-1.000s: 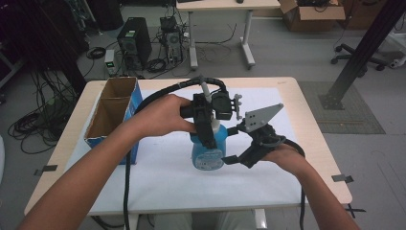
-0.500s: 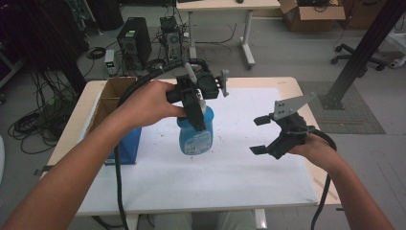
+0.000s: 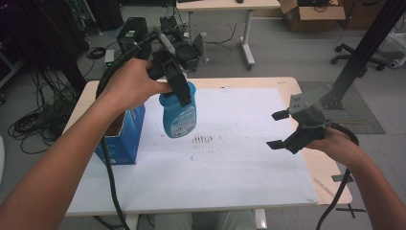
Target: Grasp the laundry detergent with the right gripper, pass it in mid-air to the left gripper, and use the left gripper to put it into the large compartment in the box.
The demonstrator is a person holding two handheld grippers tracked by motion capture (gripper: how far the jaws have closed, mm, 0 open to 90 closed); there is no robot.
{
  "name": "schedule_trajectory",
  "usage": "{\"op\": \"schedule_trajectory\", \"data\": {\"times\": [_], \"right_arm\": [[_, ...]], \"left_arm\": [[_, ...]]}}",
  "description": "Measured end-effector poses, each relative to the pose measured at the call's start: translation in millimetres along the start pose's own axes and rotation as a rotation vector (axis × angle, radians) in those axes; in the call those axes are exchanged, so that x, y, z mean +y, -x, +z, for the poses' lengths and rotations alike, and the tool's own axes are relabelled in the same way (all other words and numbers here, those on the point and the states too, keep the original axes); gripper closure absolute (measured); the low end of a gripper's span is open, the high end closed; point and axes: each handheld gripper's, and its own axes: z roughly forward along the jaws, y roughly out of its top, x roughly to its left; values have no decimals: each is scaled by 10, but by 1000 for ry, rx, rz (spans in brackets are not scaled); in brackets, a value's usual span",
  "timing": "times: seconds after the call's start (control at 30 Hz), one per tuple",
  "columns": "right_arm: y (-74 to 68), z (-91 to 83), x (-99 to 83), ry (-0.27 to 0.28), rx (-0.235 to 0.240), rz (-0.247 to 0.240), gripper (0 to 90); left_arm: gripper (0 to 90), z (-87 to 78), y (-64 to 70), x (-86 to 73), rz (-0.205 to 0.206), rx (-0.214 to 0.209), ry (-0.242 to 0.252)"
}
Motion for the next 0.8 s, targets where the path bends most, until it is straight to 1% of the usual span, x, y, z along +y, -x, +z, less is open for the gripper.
{"op": "schedule_trajectory", "data": {"times": [0.13, 0.23, 0.27, 0.3, 0.43, 0.7, 0.73, 0.8], "right_arm": [[23, -44, -28, -22, -16, 4, 35], [29, -55, -46, -54, -25, -1, 35], [29, -57, -49, -64, -27, -3, 35], [29, -62, -50, -78, -31, -6, 35], [32, -83, -49, -107, -46, -10, 37], [41, -139, -61, -132, -56, -19, 41], [43, -146, -62, -134, -57, -19, 40], [49, -162, -63, -137, -61, -20, 40]], "left_arm": [[380, -67, -109, -30, -60, 16, -1], [380, -132, -186, -52, -103, 26, 3], [380, -159, -215, -60, -126, 30, 4], [380, -177, -234, -63, -131, 34, 4], [380, -272, -317, -78, -187, 53, -1], [380, -460, -450, -125, -288, 94, 1], [380, -480, -469, -138, -306, 102, 4], [380, -506, -490, -156, -325, 112, 3]]}}
